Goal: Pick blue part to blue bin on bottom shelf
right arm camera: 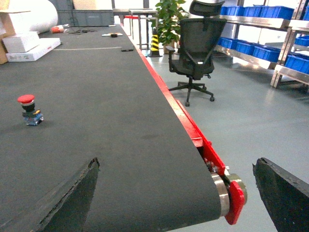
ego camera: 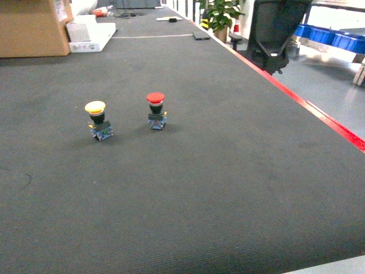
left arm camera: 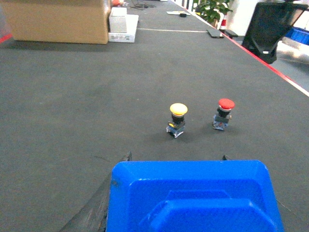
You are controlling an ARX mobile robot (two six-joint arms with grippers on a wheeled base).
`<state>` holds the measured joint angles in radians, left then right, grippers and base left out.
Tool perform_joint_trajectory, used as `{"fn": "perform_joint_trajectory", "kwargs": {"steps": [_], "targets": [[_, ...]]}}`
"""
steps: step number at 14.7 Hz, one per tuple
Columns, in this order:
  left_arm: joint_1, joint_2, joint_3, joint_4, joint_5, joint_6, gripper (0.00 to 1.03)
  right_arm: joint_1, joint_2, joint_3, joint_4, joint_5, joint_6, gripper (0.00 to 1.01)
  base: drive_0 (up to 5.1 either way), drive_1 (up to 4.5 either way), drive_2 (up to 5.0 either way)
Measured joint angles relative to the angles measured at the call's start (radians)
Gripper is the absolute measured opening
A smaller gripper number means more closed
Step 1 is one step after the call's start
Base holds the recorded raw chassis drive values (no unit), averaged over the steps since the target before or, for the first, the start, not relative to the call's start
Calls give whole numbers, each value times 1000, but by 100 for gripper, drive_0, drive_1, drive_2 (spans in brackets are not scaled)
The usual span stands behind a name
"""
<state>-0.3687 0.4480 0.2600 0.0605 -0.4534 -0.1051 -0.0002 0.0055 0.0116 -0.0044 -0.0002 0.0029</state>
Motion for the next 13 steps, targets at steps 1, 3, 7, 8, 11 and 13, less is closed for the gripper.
{"fn": "perform_joint_trajectory", "kwargs": {"steps": [1,3,7,8,11,13], "targets": [[0,0,0,0,0,0,44,0,0,0,-1,0,0,98,-157,-157,-157],[0,0,0,0,0,0,44,0,0,0,-1,0,0,98,-161,-161,-161],[0,0,0,0,0,0,44,0,0,0,-1,0,0,98,-159,-159,-159],[0,0,0,0,0,0,44,0,0,0,-1,0,0,98,-158,-158,-158],[0,0,0,0,0,0,44,0,0,0,-1,0,0,98,-165,-165,-165],[0,0,0,0,0,0,44,0,0,0,-1,0,0,98,-167,-167,-167]]}}
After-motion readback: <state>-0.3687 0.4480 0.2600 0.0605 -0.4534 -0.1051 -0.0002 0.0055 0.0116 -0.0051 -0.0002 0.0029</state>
